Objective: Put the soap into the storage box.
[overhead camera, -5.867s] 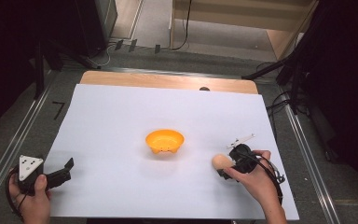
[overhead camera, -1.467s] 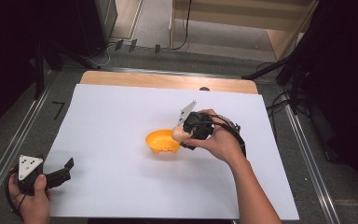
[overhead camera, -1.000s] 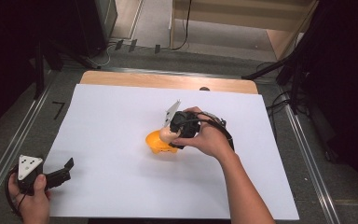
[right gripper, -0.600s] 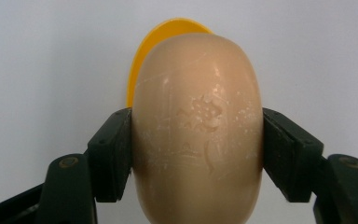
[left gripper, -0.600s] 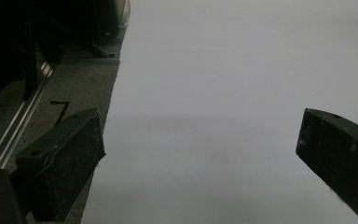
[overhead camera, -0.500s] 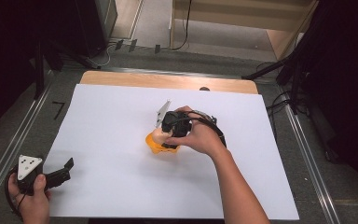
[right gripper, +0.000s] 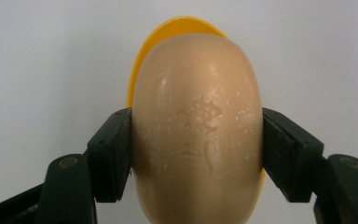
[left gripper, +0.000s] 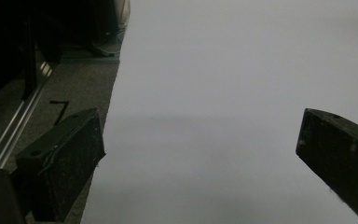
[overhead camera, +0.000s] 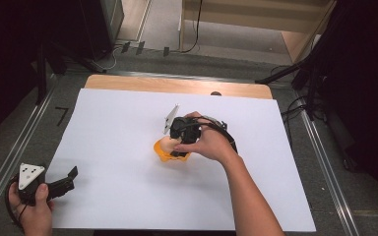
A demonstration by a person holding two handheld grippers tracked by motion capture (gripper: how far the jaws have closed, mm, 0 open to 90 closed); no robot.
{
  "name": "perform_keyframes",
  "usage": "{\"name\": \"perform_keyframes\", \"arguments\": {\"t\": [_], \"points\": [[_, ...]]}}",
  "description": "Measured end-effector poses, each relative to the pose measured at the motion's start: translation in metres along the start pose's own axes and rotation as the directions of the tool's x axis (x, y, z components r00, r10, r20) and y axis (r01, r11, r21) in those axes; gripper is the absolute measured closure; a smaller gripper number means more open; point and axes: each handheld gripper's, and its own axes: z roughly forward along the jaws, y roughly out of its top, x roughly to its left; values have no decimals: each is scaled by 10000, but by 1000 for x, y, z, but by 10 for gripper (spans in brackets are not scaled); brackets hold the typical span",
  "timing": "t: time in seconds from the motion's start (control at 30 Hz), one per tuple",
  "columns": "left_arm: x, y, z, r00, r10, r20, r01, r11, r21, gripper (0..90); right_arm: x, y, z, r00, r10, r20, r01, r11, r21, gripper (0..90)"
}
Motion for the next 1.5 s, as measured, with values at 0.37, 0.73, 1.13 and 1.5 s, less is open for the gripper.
{"name": "perform_keyframes", "arguments": {"t": [0.37, 0.73, 1.13, 1.5], "points": [[0, 0, 0, 10000, -14, 7, 14, 10000, -16, 14, -2, -1, 5, 9997, 228, -121, -224, 9994, 262, 324], [0, 0, 0, 10000, -73, 5, 73, 10000, -4, 14, -3, -8, -10, 9954, 956, 48, -953, 9942, -503, 260], [0, 0, 0, 10000, 19, -2, -19, 10000, 0, 14, -7, -38, -26, 9651, 2597, 330, -2509, 9536, -1664, 138], [0, 0, 0, 10000, 41, -36, -41, 10000, -4, 14, -4, -75, -40, 9175, 3952, 459, -3717, 8926, -2551, 129]]}}
